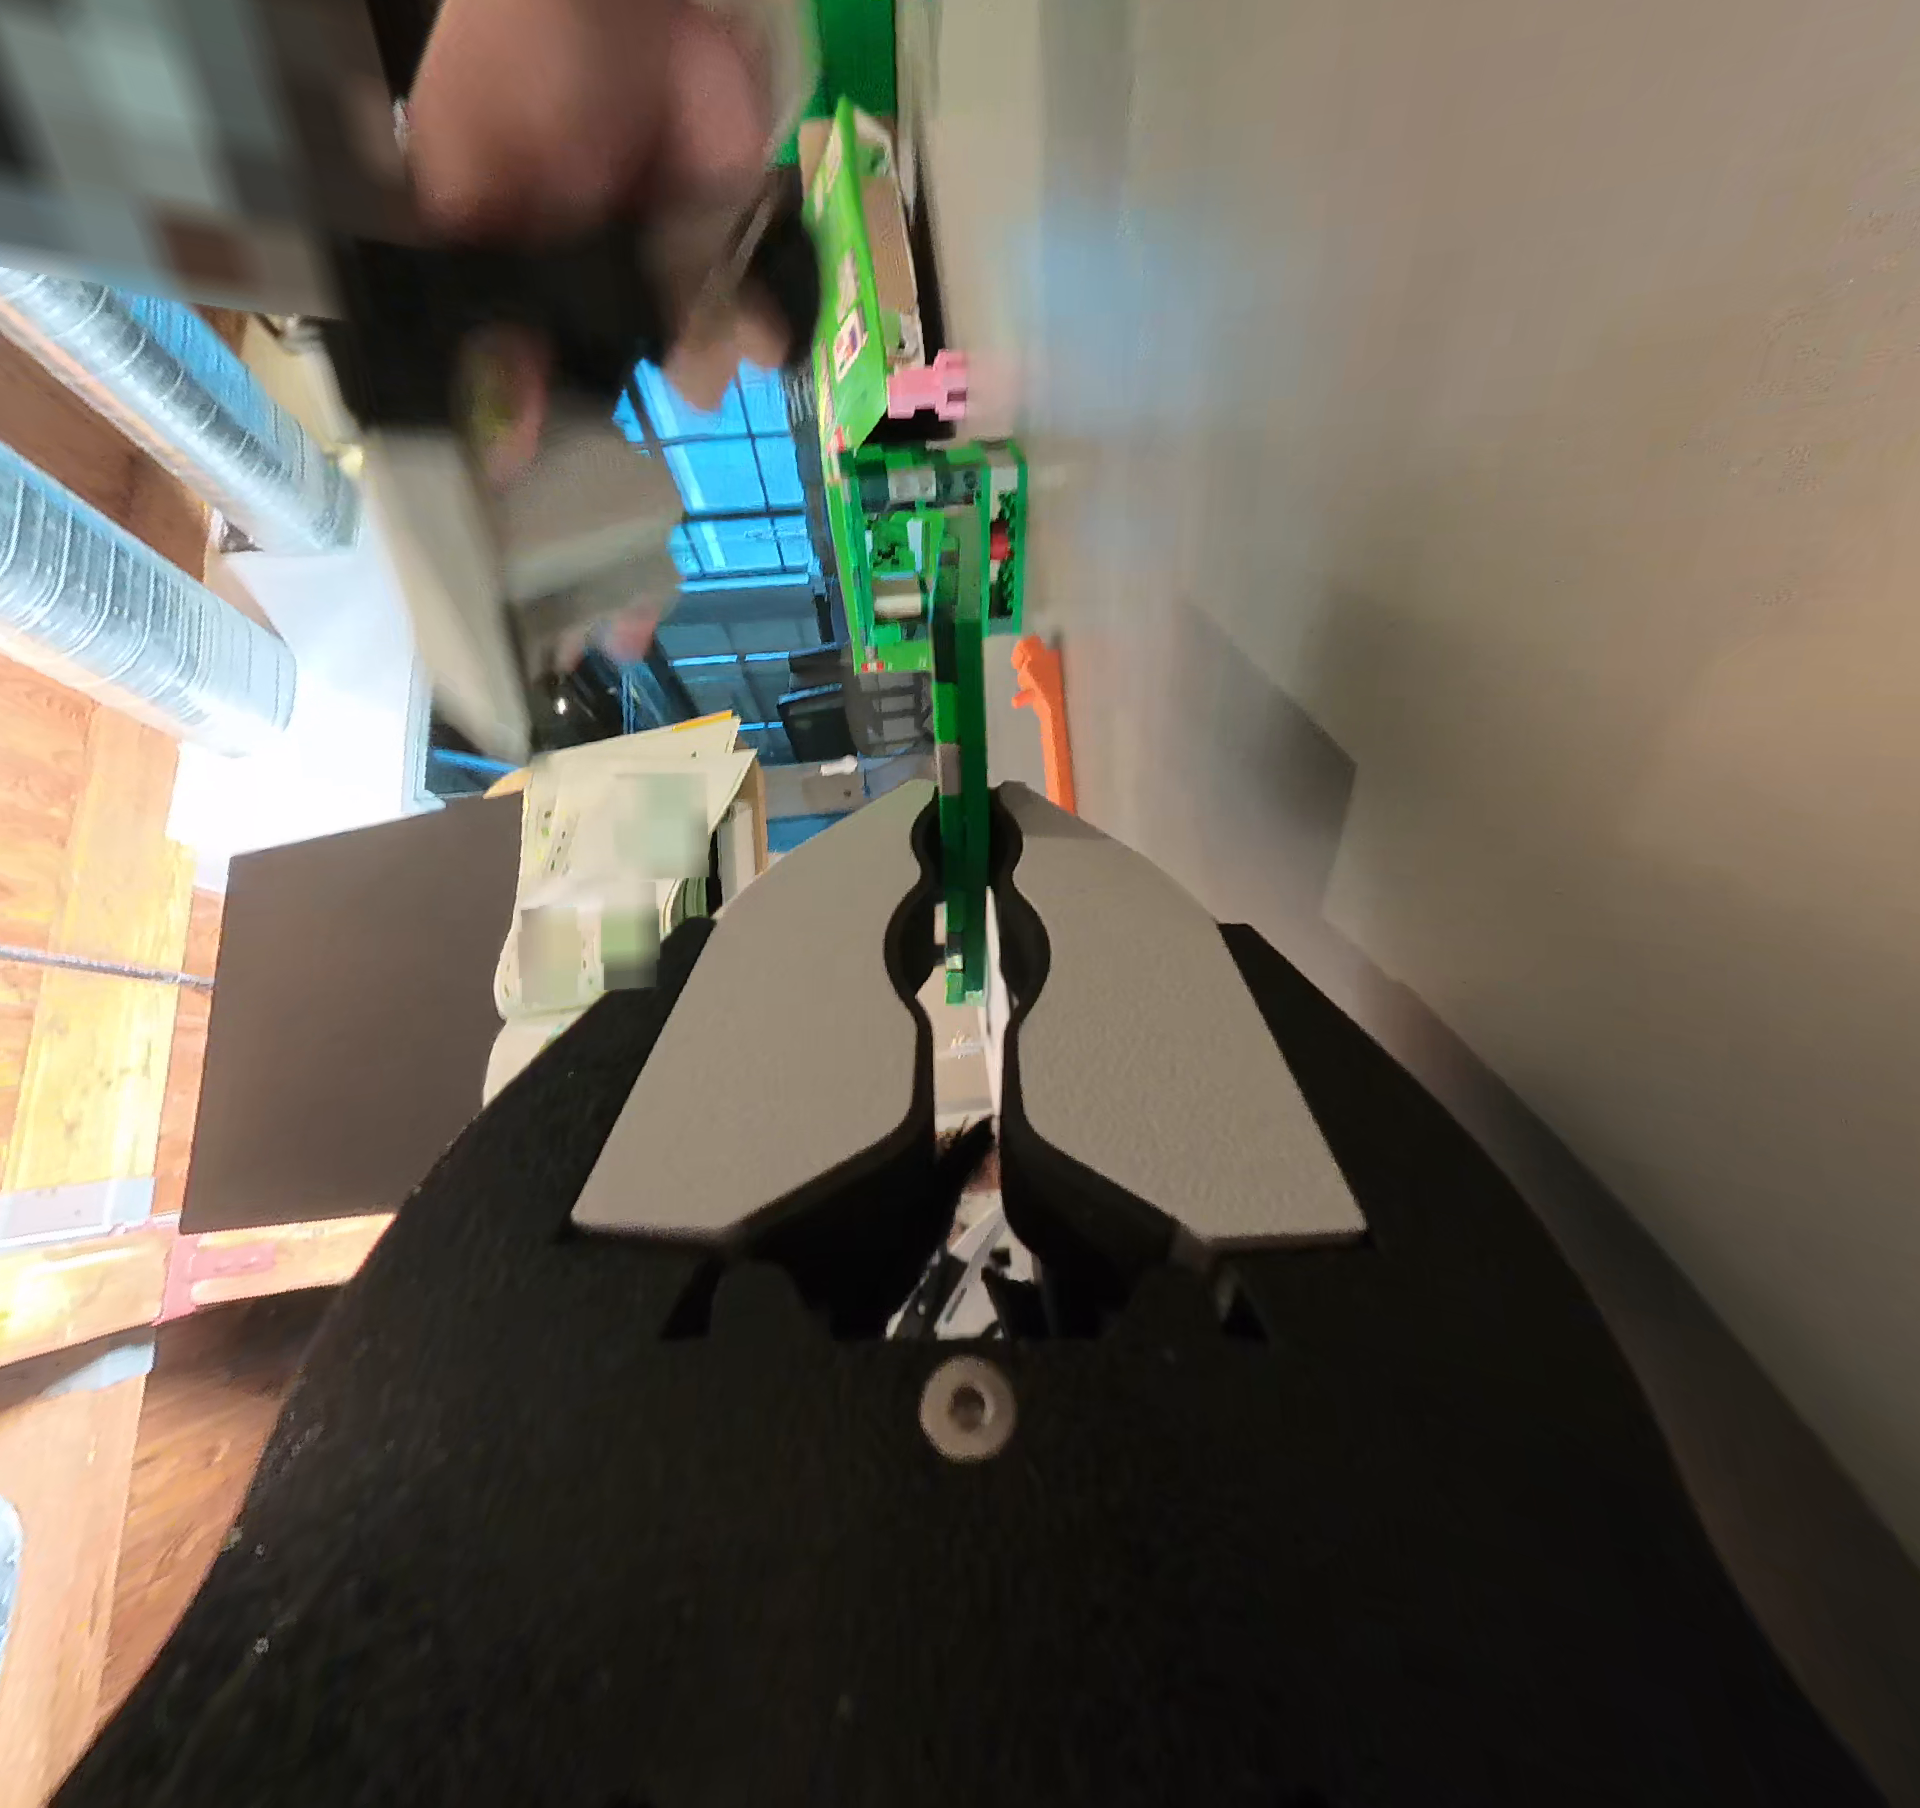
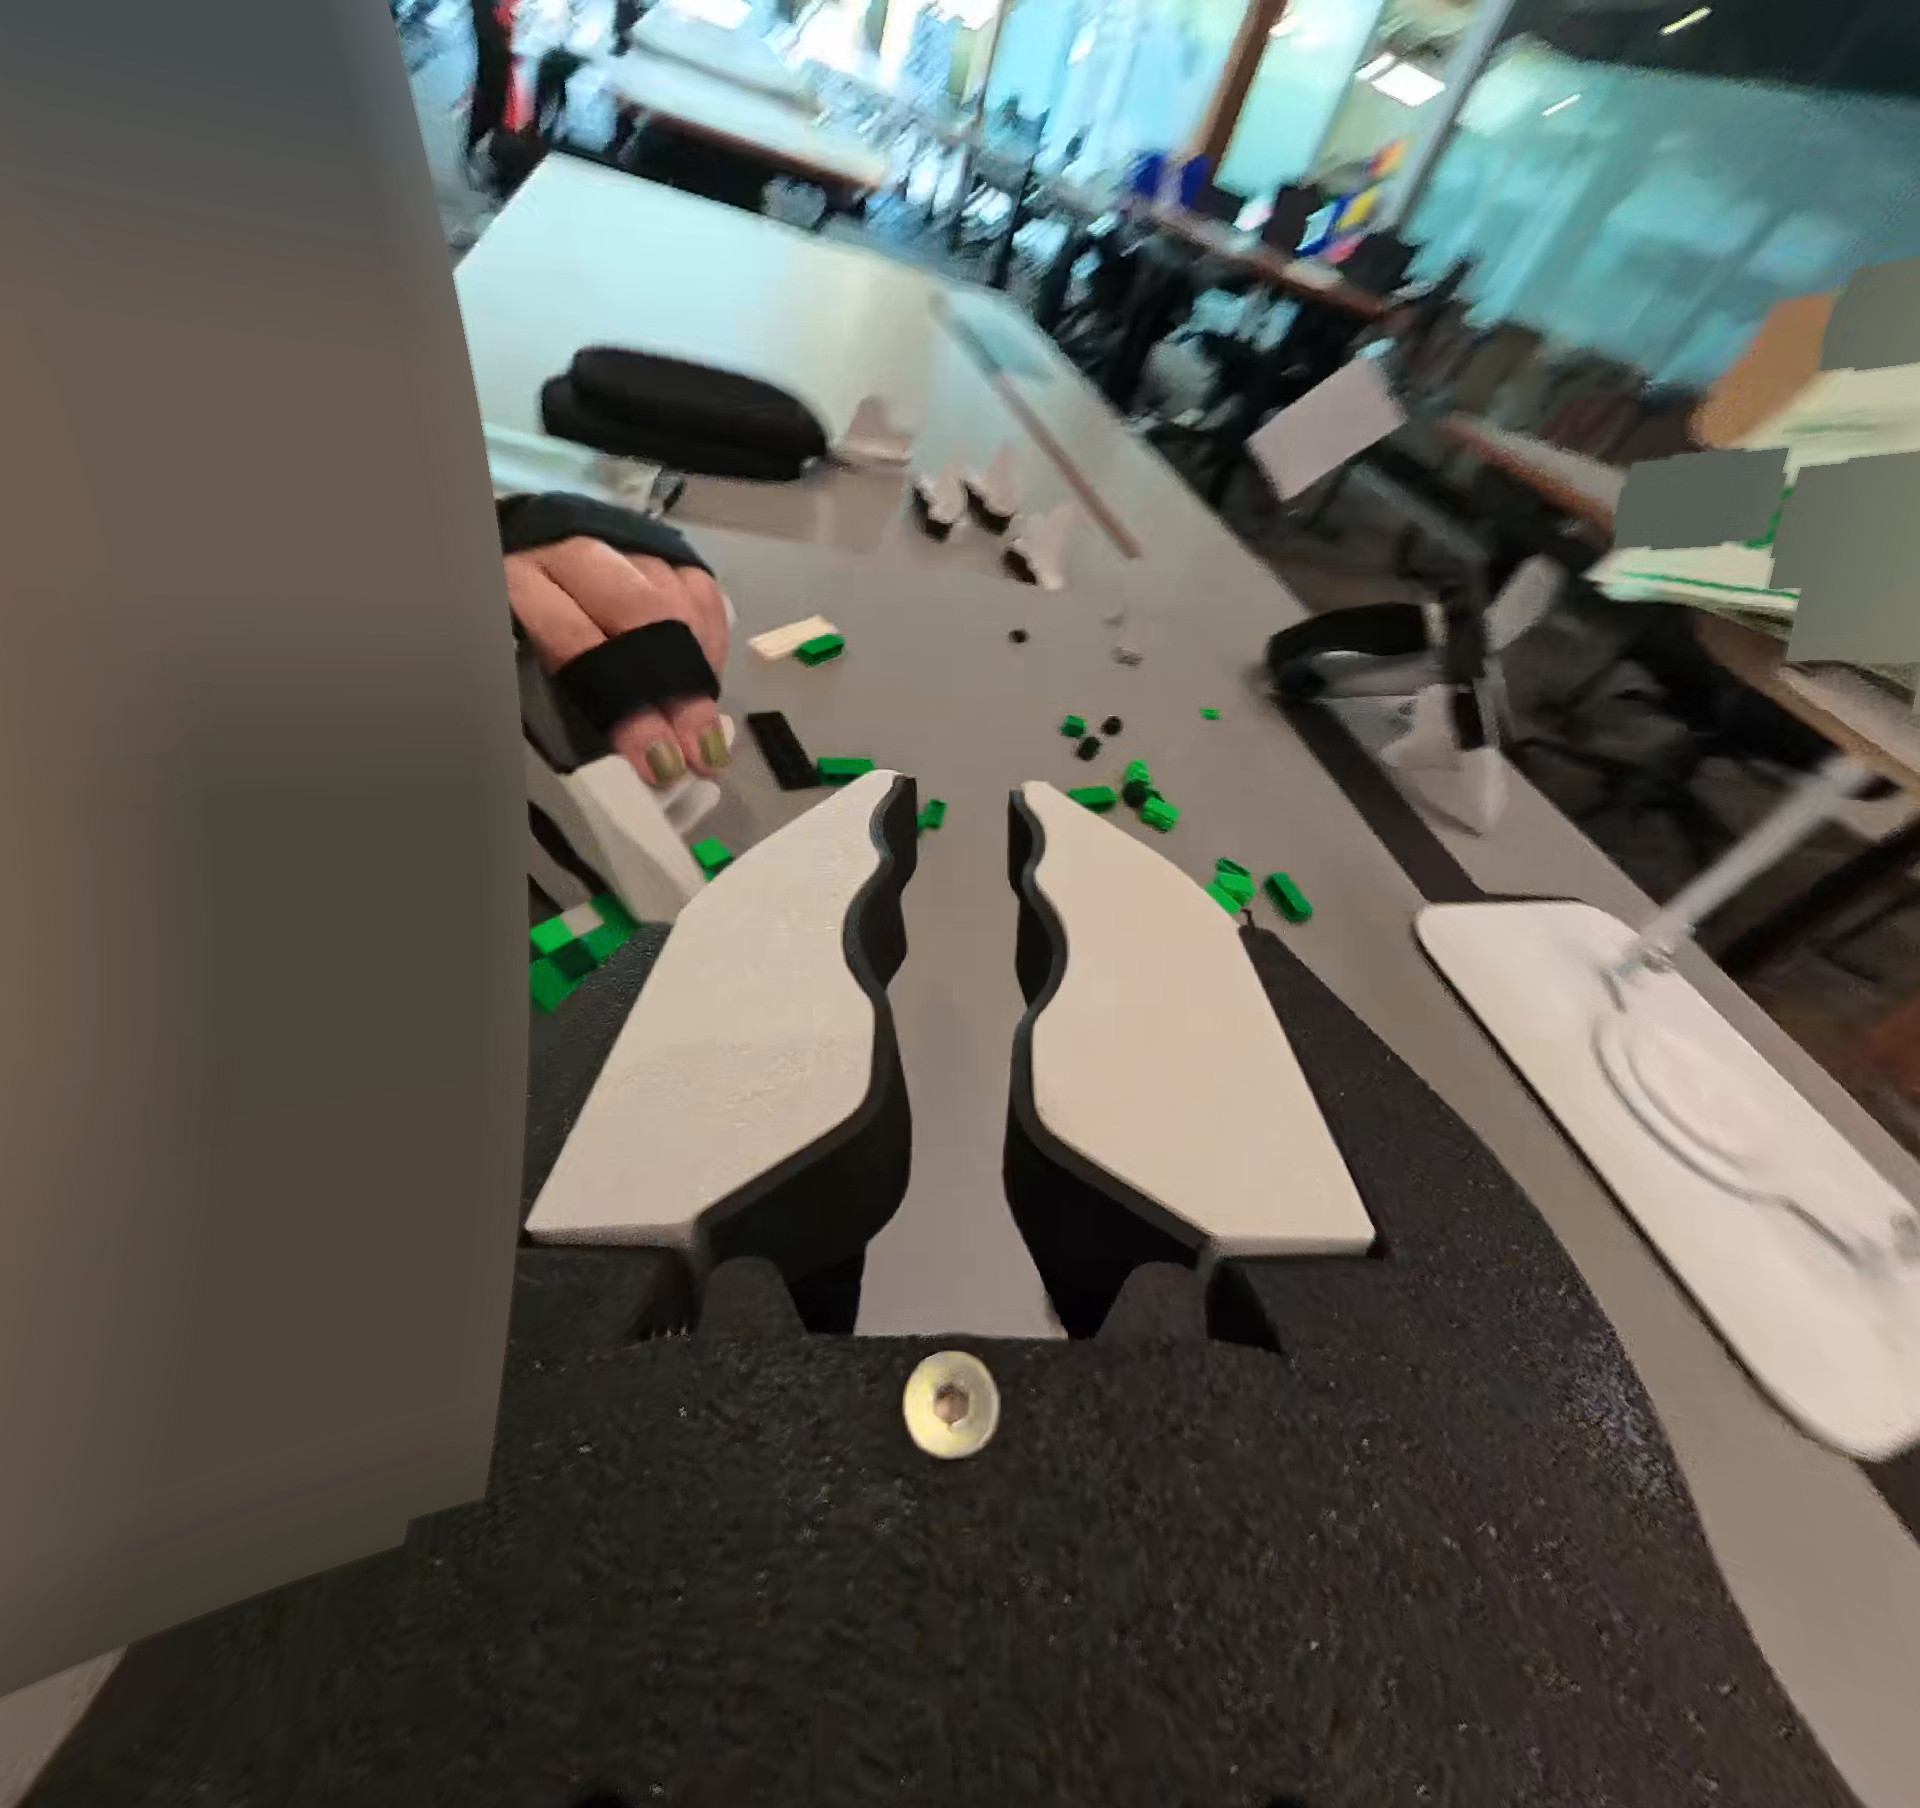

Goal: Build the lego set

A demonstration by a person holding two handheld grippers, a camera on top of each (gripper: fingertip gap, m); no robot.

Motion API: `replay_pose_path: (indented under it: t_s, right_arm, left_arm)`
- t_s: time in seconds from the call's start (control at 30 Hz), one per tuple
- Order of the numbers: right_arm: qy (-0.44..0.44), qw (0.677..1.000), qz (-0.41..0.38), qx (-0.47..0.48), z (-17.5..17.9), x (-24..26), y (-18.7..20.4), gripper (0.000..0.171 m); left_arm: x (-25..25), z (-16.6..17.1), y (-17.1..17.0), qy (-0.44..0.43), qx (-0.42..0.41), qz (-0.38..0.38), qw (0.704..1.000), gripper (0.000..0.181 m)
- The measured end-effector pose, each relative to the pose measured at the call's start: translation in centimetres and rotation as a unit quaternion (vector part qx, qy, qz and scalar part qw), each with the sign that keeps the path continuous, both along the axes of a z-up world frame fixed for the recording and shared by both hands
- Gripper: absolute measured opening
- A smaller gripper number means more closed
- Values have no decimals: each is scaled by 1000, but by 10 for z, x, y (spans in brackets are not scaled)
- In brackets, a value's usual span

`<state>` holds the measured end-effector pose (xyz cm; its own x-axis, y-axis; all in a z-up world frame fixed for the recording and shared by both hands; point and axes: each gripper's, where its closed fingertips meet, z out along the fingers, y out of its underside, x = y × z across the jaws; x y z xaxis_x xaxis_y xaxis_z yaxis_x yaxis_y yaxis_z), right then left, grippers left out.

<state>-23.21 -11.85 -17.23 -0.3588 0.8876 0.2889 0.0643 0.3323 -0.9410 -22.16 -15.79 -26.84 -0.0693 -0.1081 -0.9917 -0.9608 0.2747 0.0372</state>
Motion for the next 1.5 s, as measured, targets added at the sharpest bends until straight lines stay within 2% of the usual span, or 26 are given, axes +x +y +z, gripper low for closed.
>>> replay_pose_path:
  t_s: [0.13,0.3,0.57,0.83,1.07,1.2,1.3,1.4,1.5]
  right_arm:
    - [-146,985,39,83,-2,-56,10,15]
    - [-289,926,157,185,-47,-101,25,15]
    - [-360,840,267,305,-118,-122,44,17]
    - [-412,790,296,345,-138,-129,49,20]
    - [-441,778,300,332,-140,-129,46,10]
    - [-427,790,274,346,-131,-127,48,10]
    - [-355,838,267,316,-94,-114,25,10]
    - [-229,881,259,324,-49,-88,-4,10]
    - [-73,888,228,392,-14,-55,-26,10]
  left_arm:
    - [13,-2,-4,-1,-6,-23,1000,5]
    - [18,-4,-6,3,-12,-32,999,6]
    - [16,-5,-5,-1,-19,-29,999,6]
    - [14,-6,-3,-7,-24,-25,999,6]
    - [13,-6,-3,-11,-26,-22,999,6]
    - [8,-4,-1,-18,-26,-10,999,6]
    - [-2,2,4,-36,-16,18,999,6]
    - [-11,9,7,-51,-6,39,998,5]
    - [-16,13,8,-68,-3,50,996,5]
